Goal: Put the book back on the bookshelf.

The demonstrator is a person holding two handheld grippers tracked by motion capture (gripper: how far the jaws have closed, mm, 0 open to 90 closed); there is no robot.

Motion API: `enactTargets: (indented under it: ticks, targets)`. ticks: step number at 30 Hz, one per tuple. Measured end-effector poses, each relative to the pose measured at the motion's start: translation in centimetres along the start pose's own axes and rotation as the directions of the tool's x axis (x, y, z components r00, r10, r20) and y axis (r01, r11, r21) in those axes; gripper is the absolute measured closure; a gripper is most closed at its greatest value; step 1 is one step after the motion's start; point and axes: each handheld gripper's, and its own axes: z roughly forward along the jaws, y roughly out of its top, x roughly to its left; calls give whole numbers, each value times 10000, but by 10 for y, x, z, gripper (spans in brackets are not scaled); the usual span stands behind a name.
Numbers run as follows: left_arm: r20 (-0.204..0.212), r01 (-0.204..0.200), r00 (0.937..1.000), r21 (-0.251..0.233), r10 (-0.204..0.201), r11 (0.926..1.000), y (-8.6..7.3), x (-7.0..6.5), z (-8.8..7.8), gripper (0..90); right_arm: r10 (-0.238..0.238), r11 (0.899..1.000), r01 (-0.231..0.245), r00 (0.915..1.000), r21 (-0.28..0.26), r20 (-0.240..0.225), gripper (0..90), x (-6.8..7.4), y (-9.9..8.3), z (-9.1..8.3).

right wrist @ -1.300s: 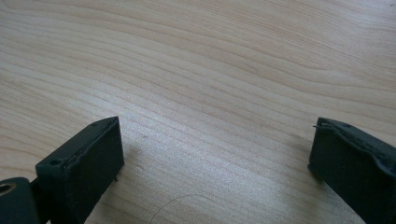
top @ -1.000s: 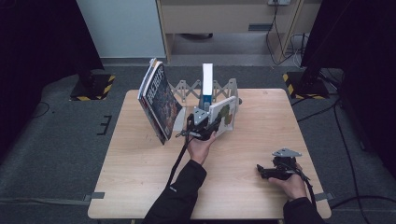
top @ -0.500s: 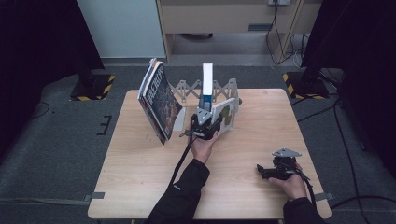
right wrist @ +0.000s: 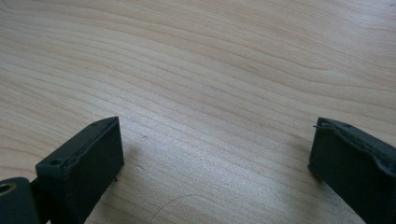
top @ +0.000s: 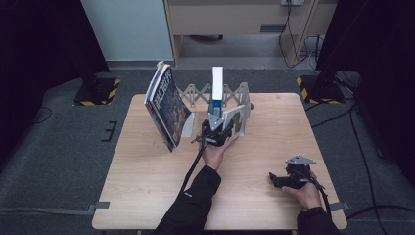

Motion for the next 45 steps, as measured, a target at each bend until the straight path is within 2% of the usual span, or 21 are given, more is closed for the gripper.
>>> enactTargets:
  ticks: [6,17,23,30,38,41,45]
  targets:
    - [-41,-267,9996,0,267,9996,-6,-3,-2,739,4,10000,-4,10000,0,1,29,0,0,0]
    - [62,-719,9974,877,716,9935,-34,-8,-12,734,-5,10000,5,10000,1,0,30,0,0,0]
    - [100,-590,9982,1150,583,9916,-48,-7,-11,733,-4,10000,4,10000,0,0,29,0,0,0]
    - [103,-535,9986,1251,526,9907,-54,-9,-8,728,-5,10000,5,10000,0,2,29,0,0,0]
    - [370,-602,9977,1130,564,9918,-57,-9,-7,703,-5,10000,5,10000,-1,2,29,0,0,0]
    - [532,-505,9976,1023,452,9935,-58,-9,-10,665,0,10000,0,10000,0,1,29,0,0,0]
    - [667,-598,9963,918,537,9940,-57,-9,-19,637,-2,10000,2,10000,1,0,29,0,0,0]
